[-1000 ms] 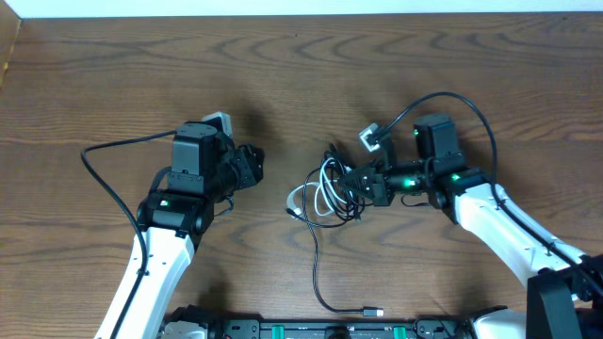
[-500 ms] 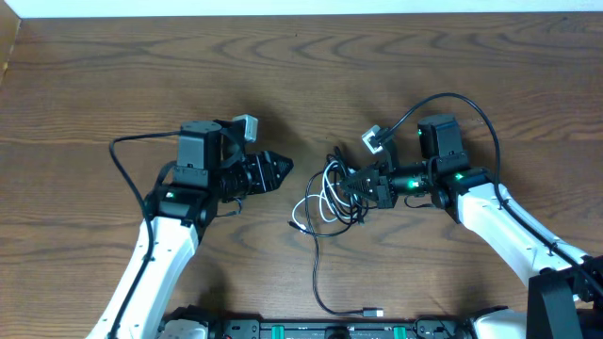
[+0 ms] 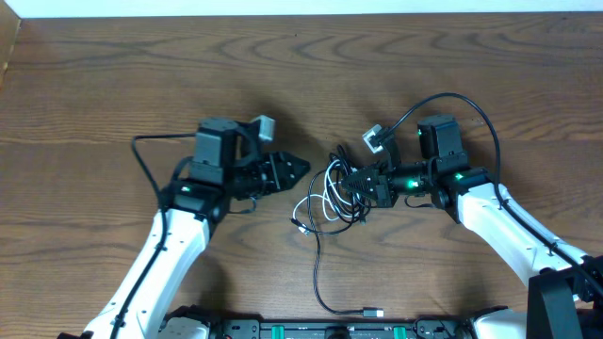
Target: Untangle cables
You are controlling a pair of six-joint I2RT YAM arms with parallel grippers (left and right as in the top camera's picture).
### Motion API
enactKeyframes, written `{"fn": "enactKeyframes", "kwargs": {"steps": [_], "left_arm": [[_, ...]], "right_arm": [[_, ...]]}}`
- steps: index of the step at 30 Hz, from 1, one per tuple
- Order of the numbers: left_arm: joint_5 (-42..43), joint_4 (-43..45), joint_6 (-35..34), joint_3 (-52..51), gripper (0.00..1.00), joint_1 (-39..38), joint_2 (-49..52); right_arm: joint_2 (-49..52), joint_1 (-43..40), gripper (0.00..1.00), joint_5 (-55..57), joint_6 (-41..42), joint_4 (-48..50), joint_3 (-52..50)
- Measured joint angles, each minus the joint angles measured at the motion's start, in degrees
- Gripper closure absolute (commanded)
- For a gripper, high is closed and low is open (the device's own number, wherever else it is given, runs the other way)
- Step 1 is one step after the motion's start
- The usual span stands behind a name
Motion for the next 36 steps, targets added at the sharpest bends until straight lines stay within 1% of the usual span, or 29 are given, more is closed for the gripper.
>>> {"fn": "enactKeyframes", "kwargs": {"steps": [7,13,18,22,27,36], "left_arm": [[-8.70,0.98,0.02,0.00,0.57,-7.91,0.00],[-13.99,1.95,-1.33,0.00,0.57,-10.12,0.13],[-15.54,3.21,-4.92,0.00,0.57,-10.32,2.40],[-15.43,6.58,-7.37,0.00,0.57,-10.64,5.42],[-15.13,9.79,-8.76,0.00,0.57,-10.99,7.32],[-14.62,9.84,-9.01,0.00,0.58,-11.89,7.32]], "right_arm": [[0.00,0.00,0.99,0.00,0.00,-0.20,0.00],[0.00,0.00,0.99,0.02,0.00,-0.22,0.00],[0.00,0.00,0.99,0.02,0.00,-0.22,0.00],[0.00,0.00,0.99,0.07,0.00,-0.22,0.00],[0.00,0.00,0.99,0.39,0.00,-0.22,0.00],[0.00,0.00,0.99,0.46,0.00,-0.24,0.00]]}}
